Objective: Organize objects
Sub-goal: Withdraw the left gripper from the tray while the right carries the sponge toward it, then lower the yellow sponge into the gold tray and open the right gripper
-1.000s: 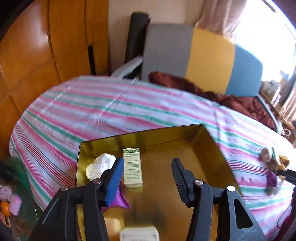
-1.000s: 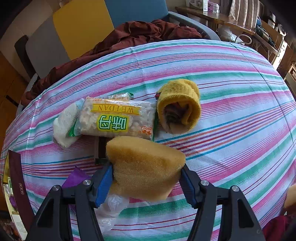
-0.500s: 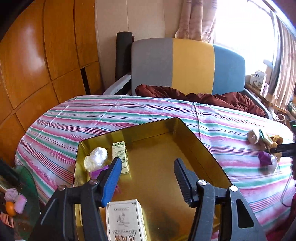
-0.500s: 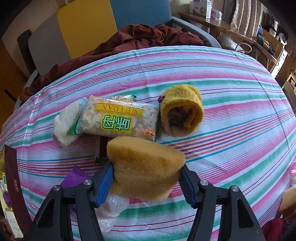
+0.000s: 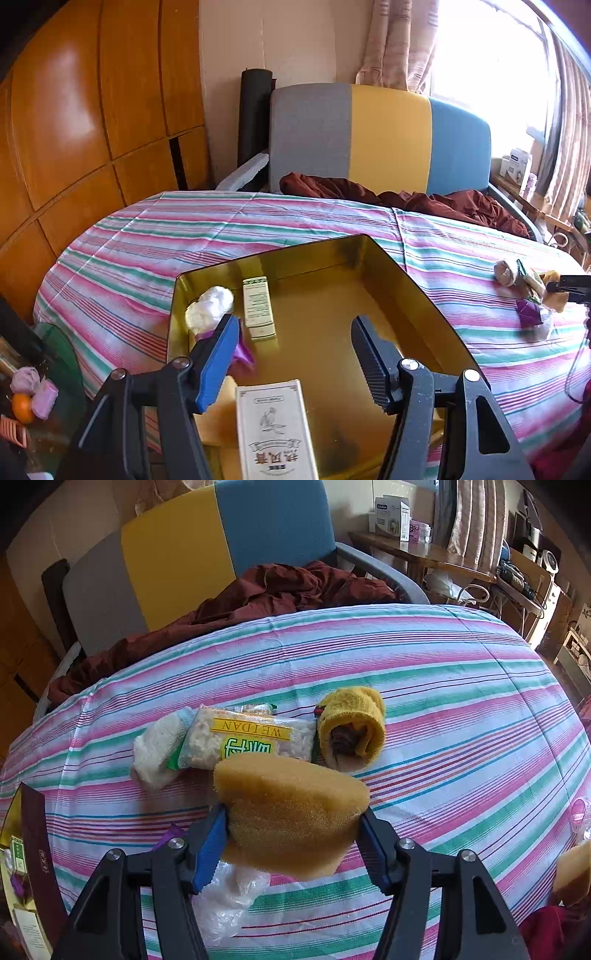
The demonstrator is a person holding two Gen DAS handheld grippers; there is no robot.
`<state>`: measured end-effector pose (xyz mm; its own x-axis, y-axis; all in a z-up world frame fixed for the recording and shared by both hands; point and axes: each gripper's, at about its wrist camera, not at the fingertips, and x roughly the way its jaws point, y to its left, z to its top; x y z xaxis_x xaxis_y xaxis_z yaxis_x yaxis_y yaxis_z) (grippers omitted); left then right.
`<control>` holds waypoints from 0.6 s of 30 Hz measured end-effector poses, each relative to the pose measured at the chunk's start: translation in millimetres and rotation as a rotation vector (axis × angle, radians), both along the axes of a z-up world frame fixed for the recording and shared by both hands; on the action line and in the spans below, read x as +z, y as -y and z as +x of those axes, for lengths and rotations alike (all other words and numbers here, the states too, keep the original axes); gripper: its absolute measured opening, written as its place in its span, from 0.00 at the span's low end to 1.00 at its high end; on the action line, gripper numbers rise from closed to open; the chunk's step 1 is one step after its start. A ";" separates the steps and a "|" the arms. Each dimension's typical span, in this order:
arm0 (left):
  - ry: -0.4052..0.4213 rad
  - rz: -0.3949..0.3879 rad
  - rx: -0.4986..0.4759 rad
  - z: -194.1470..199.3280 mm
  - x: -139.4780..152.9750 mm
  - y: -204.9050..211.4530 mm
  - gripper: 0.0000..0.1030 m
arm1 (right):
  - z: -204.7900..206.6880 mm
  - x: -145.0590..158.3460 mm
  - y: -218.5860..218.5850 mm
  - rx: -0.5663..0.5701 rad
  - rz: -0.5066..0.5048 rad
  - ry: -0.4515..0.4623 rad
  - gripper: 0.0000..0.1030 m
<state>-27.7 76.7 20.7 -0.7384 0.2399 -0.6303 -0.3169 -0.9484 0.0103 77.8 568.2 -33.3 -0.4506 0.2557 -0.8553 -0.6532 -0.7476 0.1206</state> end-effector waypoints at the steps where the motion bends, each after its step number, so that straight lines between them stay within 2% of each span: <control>1: 0.001 0.003 0.004 -0.2 -0.3 2.8 0.63 | 0.9 4.0 2.1 0.000 0.003 -0.011 0.63; 6: 0.011 0.021 0.033 -2.9 -2.9 17.7 0.64 | -2.6 34.7 22.2 0.038 0.030 -0.081 0.63; 9: 0.015 0.039 0.057 -4.4 -3.2 29.2 0.64 | -14.0 58.8 46.1 0.114 0.023 -0.145 0.63; 13: 0.023 0.073 0.115 -8.9 -2.1 51.7 0.65 | -44.4 82.7 102.7 0.301 -0.018 -0.214 0.63; 18: 0.023 0.093 0.212 -14.4 -2.5 87.9 0.66 | -93.0 84.7 206.1 0.585 -0.070 -0.226 0.63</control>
<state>-42.1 -11.2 18.3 -0.7640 0.1387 -0.6301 -0.1099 -0.9903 -0.0848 -15.2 362.2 51.4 -0.6702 -0.1411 -0.7287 -0.0910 -0.9587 0.2693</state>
